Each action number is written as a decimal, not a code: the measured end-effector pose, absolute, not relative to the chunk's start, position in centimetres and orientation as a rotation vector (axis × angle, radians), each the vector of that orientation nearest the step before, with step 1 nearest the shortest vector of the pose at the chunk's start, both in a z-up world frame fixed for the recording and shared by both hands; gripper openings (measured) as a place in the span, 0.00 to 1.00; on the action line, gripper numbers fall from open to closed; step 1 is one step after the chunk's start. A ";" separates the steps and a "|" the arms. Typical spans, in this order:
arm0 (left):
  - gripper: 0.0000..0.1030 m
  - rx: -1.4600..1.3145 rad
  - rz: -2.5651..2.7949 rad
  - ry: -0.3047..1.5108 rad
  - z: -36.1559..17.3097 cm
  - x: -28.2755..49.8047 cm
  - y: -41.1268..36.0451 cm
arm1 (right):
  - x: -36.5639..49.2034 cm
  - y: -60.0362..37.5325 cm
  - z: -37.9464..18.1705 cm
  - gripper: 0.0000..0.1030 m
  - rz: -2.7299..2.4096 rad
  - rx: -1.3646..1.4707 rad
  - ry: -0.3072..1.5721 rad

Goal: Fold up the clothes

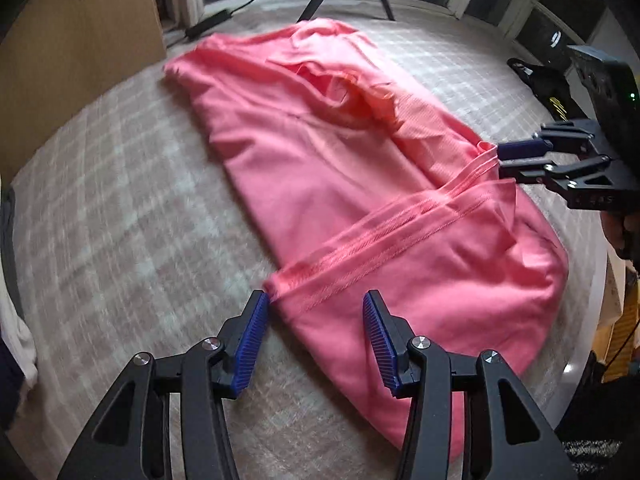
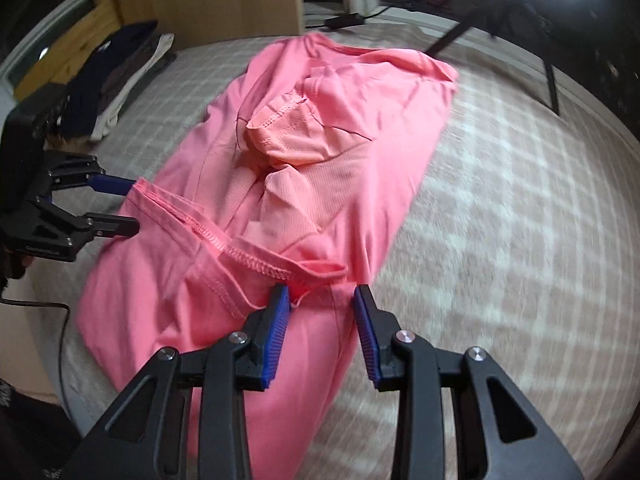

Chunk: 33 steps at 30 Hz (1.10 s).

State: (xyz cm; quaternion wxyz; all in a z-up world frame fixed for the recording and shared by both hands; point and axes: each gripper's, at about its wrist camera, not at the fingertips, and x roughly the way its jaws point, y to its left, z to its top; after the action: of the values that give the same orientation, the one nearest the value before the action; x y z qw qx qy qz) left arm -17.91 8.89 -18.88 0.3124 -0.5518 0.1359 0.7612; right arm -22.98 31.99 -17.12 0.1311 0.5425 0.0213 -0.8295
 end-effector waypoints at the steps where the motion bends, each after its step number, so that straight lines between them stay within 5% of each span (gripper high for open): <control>1: 0.46 -1.457 2.012 0.352 -19.0 -17.9 8.8 | -23.2 31.9 -17.3 0.32 -2.394 1.571 0.079; 4: 0.44 -1.436 2.019 0.368 -18.9 -17.8 9.1 | -23.6 31.7 -17.7 0.32 -2.360 1.569 0.100; 6: 0.27 -1.419 2.022 0.360 -18.8 -17.7 9.2 | -23.1 32.1 -17.3 0.32 -2.345 1.539 0.076; 10: 0.12 -1.385 2.006 0.346 -18.3 -17.3 9.3 | -23.2 33.0 -17.3 0.32 -2.316 1.528 0.052; 13: 0.09 -1.387 2.007 0.335 -18.1 -17.3 9.0 | -24.0 33.0 -18.1 0.32 -2.302 1.542 0.068; 17: 0.06 -1.377 2.010 0.345 -17.6 -17.0 8.9 | -23.4 32.7 -17.7 0.09 -2.291 1.500 0.062; 33: 0.05 -1.289 2.044 0.263 -15.3 -17.1 8.8 | -22.6 35.8 -15.9 0.10 -2.356 1.515 -0.139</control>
State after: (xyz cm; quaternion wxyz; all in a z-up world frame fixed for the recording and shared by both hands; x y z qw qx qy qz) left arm -17.12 8.82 -15.26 0.3480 -0.4971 0.1016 0.7883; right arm -22.57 35.79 -15.92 0.1676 0.5324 -0.0490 -0.8283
